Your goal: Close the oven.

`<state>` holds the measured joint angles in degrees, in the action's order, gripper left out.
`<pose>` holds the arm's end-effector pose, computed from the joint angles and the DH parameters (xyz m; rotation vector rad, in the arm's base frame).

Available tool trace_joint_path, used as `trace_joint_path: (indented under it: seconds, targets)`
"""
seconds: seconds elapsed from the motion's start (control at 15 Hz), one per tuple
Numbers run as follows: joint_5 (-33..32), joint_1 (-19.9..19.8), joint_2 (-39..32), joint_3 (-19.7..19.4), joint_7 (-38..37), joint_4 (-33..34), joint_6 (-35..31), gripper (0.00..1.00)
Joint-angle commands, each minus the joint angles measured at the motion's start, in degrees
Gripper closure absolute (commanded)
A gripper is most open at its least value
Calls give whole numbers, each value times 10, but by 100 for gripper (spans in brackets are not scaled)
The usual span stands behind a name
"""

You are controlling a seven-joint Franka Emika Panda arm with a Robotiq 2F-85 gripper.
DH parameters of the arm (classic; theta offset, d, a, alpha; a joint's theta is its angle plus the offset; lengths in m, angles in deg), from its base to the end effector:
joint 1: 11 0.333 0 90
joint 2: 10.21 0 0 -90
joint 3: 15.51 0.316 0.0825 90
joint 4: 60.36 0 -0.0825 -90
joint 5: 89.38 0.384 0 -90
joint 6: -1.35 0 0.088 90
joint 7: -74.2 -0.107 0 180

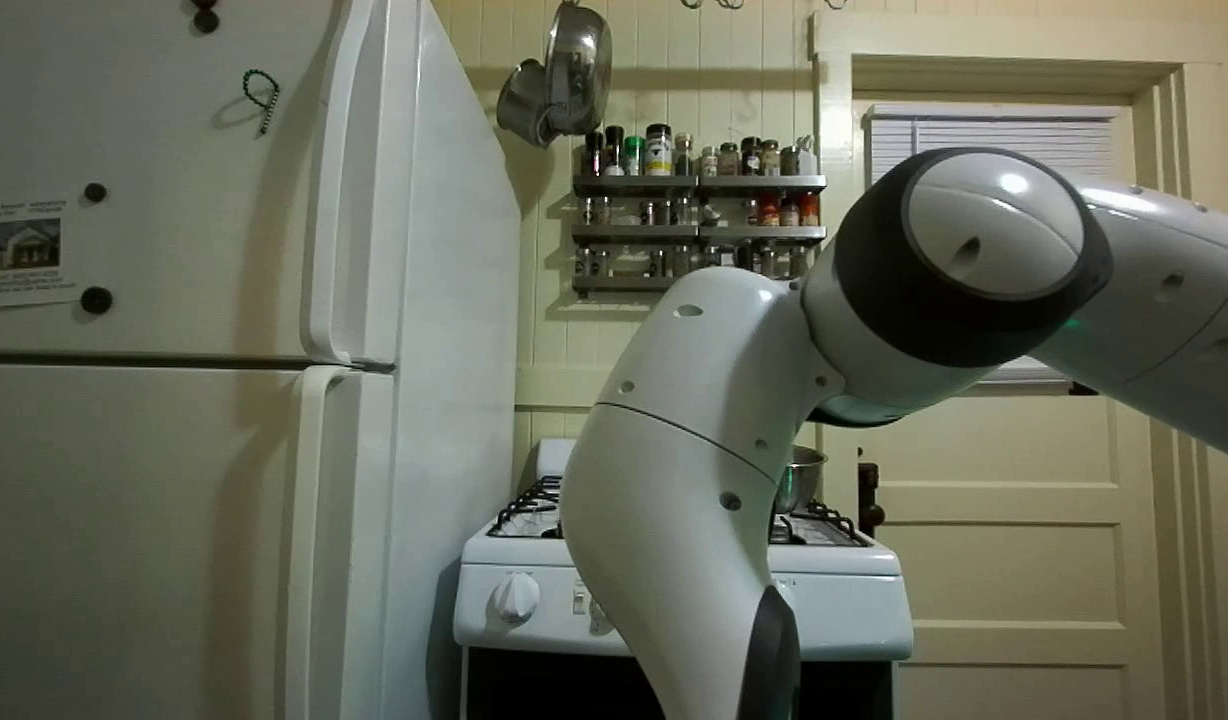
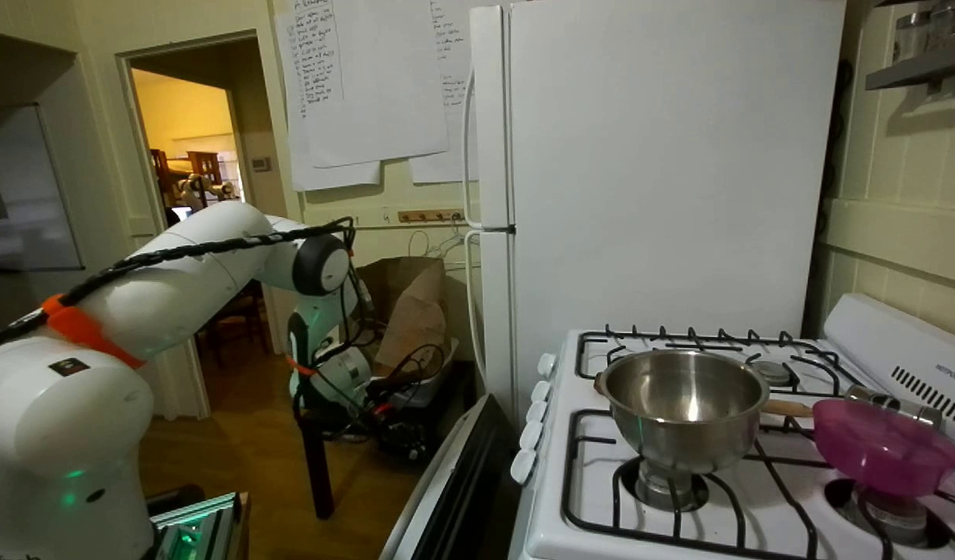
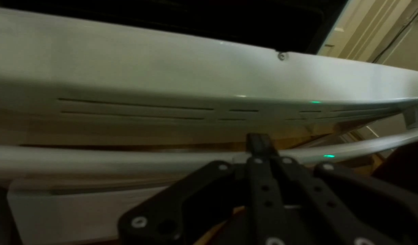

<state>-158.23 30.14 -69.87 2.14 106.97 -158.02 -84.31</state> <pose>0.3598 0.4010 0.0042 0.7796 1.8457 -0.9100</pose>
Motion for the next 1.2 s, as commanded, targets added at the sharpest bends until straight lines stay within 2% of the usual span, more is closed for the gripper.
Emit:
trace_joint_path:
  seconds: [0.0,0.33,0.8,1.13]
  targets:
    - [-35,-20,-15,10,-9,2,-47,100]
    - [-39,-16,-15,14,10,9,-48,100]
    - [-67,-33,-26,13,1,3,-144,100]
    - [-55,-53,-26,9,-16,-15,-136,100]
